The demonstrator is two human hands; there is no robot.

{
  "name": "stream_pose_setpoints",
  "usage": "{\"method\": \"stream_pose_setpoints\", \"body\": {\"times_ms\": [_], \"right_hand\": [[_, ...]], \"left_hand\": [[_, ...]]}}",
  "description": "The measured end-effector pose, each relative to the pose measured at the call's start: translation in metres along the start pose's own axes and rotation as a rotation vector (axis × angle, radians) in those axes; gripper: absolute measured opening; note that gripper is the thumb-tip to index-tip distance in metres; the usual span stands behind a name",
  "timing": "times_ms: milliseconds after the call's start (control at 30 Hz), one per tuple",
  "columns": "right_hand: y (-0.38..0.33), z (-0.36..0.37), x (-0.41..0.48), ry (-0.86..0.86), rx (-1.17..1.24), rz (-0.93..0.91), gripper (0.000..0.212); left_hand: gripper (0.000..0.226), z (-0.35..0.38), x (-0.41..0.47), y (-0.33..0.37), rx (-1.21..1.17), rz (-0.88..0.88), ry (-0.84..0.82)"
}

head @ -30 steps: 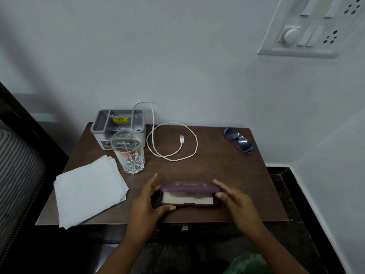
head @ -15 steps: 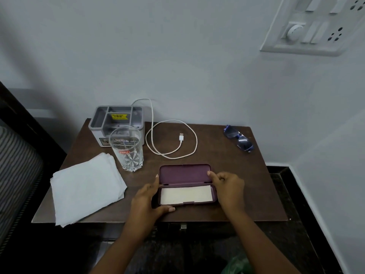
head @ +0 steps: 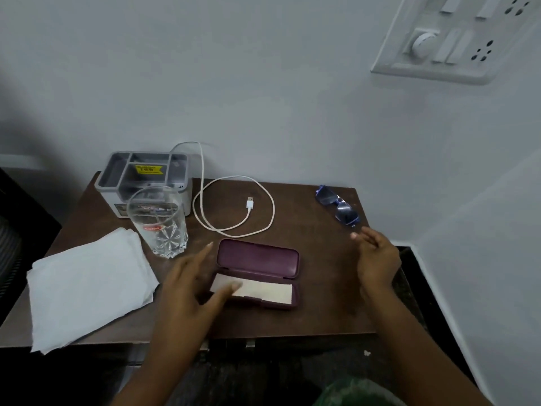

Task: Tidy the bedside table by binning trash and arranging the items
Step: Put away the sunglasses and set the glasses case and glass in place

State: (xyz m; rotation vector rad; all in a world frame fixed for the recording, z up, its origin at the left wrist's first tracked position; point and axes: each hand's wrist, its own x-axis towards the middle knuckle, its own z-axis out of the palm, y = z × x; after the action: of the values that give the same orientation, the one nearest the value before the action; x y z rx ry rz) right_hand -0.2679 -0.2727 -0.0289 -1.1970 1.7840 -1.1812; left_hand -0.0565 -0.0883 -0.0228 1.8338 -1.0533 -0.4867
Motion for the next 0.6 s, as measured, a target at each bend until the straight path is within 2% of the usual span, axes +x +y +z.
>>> {"method": "stream_pose_setpoints", "body": {"times_ms": [67, 133, 300, 467, 600], "right_hand": [[0.003, 0.003, 0.015, 0.020, 0.049, 0.056, 0.036], [0.008, 0.009, 0.025, 0.033, 0.106, 0.125, 0.039], [0.016, 0.021, 0.038, 0.032, 0.191, 0.198, 0.047], [0.025, 0.032, 0.045, 0.074, 0.304, 0.222, 0.048], [0.035, 0.040, 0.050, 0.100, 0.319, 0.208, 0.048]], "left_hand": [[0.043, 0.013, 0.016, 0.024, -0.002, 0.149, 0.023], [0.033, 0.041, 0.046, 0.045, -0.029, 0.199, -0.060], [0.046, 0.131, 0.141, 0.071, -0.005, -0.002, -0.388], [0.055, 0.181, 0.192, 0.056, 0.021, -0.118, -0.456], [0.050, 0.208, 0.200, 0.062, 0.010, -0.148, -0.527]]}}
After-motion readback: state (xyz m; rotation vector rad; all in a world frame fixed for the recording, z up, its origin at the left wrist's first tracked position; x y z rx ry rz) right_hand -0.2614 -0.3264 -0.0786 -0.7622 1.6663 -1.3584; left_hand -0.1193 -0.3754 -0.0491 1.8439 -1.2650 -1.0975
